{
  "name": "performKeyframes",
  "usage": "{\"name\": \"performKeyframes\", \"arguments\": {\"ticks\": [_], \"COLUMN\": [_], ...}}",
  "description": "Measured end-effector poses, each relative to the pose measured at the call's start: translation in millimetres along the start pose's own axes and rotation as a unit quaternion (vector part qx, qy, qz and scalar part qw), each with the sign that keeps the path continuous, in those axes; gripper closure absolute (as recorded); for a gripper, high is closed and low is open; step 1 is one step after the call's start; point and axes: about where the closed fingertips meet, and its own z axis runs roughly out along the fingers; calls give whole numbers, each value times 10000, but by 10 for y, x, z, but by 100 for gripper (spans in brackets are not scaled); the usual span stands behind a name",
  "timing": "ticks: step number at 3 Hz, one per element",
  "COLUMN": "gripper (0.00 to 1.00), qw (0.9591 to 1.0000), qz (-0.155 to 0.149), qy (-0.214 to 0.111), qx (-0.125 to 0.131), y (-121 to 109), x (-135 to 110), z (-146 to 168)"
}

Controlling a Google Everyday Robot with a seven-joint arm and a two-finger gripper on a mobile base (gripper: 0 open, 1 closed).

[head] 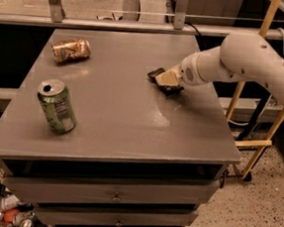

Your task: Move rxbar chocolate near green can

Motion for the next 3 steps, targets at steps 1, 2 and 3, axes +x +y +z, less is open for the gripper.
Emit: {"name": "performKeyframes", "arguments": {"ticks": [1, 2, 3], "gripper": [100, 100, 100], "qw": [9959, 9765, 9641], "qz": [-505, -1322, -1816], "qy": [-464, -891, -784], "qx": [-595, -1452, -1769], "y": [342, 888, 1075], "x": [-329, -726, -650], "z": [-173, -317, -363]}}
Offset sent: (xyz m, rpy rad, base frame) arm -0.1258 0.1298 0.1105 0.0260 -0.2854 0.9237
